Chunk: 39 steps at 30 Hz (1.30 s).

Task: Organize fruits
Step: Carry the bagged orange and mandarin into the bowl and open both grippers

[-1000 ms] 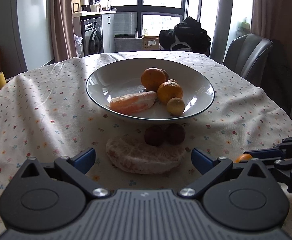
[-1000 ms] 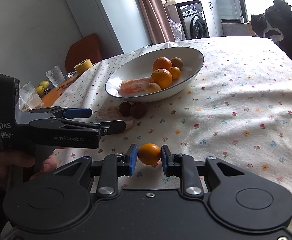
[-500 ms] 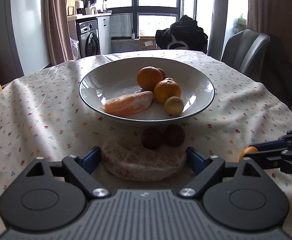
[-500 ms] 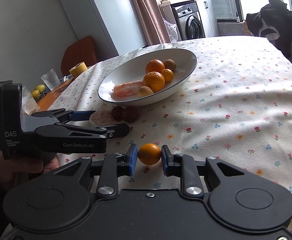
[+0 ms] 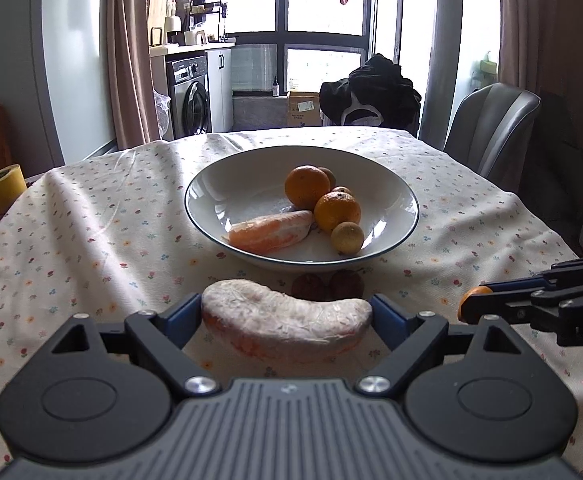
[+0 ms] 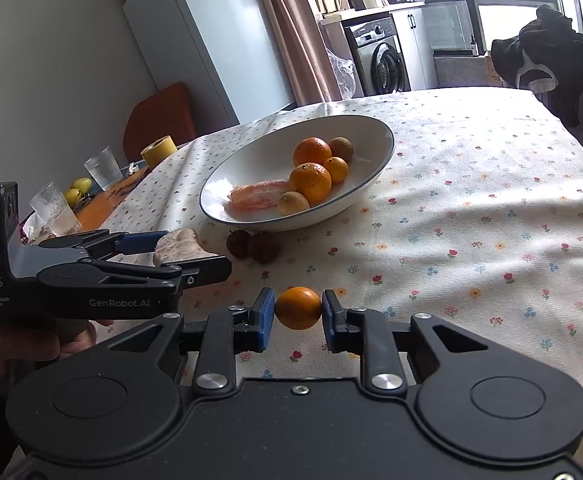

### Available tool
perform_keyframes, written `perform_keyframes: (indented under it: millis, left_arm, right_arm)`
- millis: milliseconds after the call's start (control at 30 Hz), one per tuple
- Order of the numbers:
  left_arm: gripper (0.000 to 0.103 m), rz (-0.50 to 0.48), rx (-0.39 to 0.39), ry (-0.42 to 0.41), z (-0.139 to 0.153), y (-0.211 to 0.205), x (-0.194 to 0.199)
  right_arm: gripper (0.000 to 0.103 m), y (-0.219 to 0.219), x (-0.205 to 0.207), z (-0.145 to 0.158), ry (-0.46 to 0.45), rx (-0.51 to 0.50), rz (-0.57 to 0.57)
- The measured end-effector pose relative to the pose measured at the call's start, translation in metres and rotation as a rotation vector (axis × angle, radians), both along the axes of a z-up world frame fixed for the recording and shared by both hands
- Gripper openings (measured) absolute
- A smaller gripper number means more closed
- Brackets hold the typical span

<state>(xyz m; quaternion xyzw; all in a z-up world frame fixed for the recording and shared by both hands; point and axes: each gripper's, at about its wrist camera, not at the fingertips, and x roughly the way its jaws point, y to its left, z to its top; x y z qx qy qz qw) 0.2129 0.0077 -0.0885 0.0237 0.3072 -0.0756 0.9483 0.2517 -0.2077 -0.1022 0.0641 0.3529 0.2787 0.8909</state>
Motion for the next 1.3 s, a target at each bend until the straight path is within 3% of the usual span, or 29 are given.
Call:
perform_keyframes:
  millis: [333,700,1300]
  left_arm:
    - [0.089,0.024,-0.016,-0.058,0.027,0.004,-0.001]
    - [0.089,0.057,-0.032,-0.085,0.044,0.008,0.030]
    - [0.089,0.105,-0.031,-0.049,0.036,0.009,0.097]
  right_arm:
    - [0.024,0.006,0.007,0.015,-0.048,0.011,0.008]
    - [0.024,0.014,0.032,0.033,-0.096,-0.005,0.017]
    - [0.024,0.020,0.088,0.029,-0.099,-0.021,-0.005]
